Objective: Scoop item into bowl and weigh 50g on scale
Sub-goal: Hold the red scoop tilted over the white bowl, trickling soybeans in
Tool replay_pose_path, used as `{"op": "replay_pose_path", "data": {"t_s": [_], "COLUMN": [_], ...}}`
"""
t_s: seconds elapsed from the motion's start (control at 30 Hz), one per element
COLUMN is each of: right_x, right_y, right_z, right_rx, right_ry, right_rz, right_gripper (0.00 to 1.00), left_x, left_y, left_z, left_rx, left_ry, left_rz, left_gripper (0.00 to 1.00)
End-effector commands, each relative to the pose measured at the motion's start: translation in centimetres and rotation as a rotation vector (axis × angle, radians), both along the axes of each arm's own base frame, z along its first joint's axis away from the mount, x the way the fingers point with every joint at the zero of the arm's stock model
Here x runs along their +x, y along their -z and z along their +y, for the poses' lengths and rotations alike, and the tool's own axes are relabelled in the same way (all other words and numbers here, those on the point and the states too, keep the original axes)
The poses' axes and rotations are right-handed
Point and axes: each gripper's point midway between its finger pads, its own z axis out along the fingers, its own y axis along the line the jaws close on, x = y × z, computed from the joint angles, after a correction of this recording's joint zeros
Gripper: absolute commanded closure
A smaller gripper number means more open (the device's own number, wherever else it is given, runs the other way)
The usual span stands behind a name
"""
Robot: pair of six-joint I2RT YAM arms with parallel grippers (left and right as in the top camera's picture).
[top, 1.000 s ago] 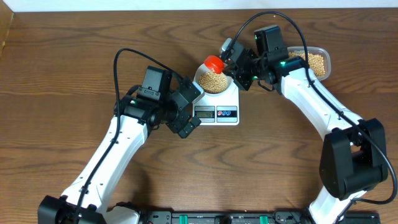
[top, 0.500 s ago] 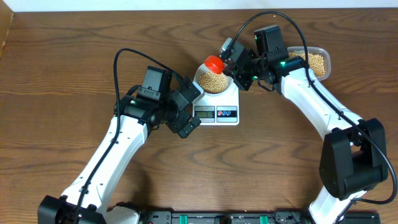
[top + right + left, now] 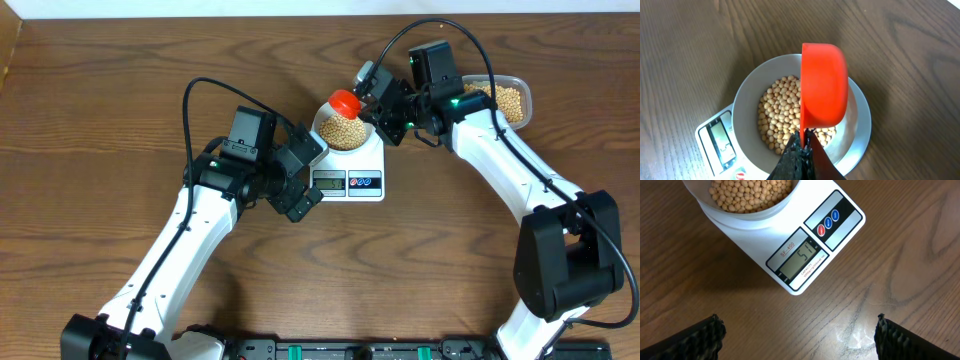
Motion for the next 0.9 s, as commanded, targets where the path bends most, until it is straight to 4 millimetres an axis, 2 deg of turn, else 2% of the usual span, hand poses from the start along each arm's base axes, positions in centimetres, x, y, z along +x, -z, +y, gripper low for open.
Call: {"op": "replay_pose_path", "data": {"t_s": [0.0,0.6,0.87], "right_x": [0.1,-0.2,0.6], "right_y": [-1.8,-1.5,-0.6], "right_z": [0.2,0.1,-1.2], "right_rx": [0.021,0.025,-0.055], "right_ry": [0.006,0.029,0.086], "right_rz": [-0.028,0.014,-0.011], "right_gripper": [0.99,0.99,0.99], "left_x": [0.4,0.4,0.4], "left_y": [-1.2,-1.2,-1.2], "left_z": [-0.1,-0.1,-0.1], "left_rx": [-0.004,-0.004,-0.004], "left_ry": [0.014,0.014,0.014], "left_rz": [-0.04,-0.04,-0.04], "left_gripper": [0.02,0.02,0.02]}}
